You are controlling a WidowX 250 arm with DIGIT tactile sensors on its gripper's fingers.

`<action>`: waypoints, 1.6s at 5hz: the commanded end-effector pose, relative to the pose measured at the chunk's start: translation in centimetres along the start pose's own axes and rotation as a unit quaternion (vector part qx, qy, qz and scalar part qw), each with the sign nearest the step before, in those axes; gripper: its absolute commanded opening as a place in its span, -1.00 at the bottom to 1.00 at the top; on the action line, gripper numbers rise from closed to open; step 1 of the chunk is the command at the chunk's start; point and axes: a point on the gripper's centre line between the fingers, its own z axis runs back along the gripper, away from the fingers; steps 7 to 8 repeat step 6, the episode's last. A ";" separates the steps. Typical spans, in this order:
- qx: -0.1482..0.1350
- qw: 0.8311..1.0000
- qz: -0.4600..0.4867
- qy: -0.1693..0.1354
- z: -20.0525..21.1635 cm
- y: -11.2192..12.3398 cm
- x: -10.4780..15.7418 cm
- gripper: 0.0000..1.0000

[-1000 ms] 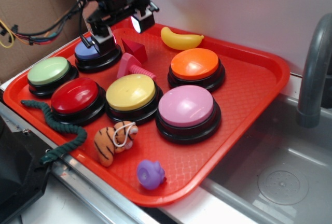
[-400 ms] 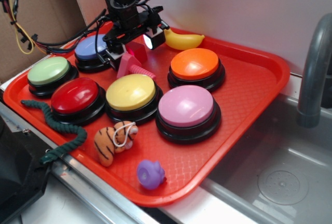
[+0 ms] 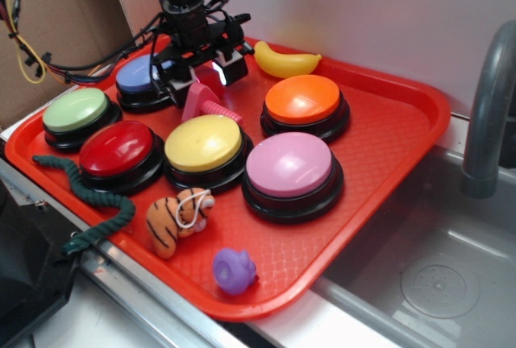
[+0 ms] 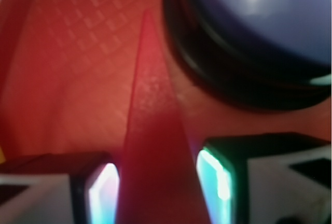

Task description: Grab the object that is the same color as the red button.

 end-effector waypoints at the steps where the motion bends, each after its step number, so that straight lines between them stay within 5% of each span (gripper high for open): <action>1: -0.004 0.986 -0.164 0.003 7.9 -0.5 1.2 -1.00; 2: -0.006 0.958 -0.280 0.066 10.4 1.0 0.0 -1.00; 4: -0.003 0.894 -0.437 0.102 12.9 4.8 -0.9 -1.00; 5: -0.011 0.894 -0.432 0.122 12.2 5.2 -0.8 -1.00; 6: 0.009 0.912 -0.398 0.099 11.9 4.9 1.2 -1.00; 8: 0.009 0.912 -0.398 0.099 11.9 4.9 1.2 -1.00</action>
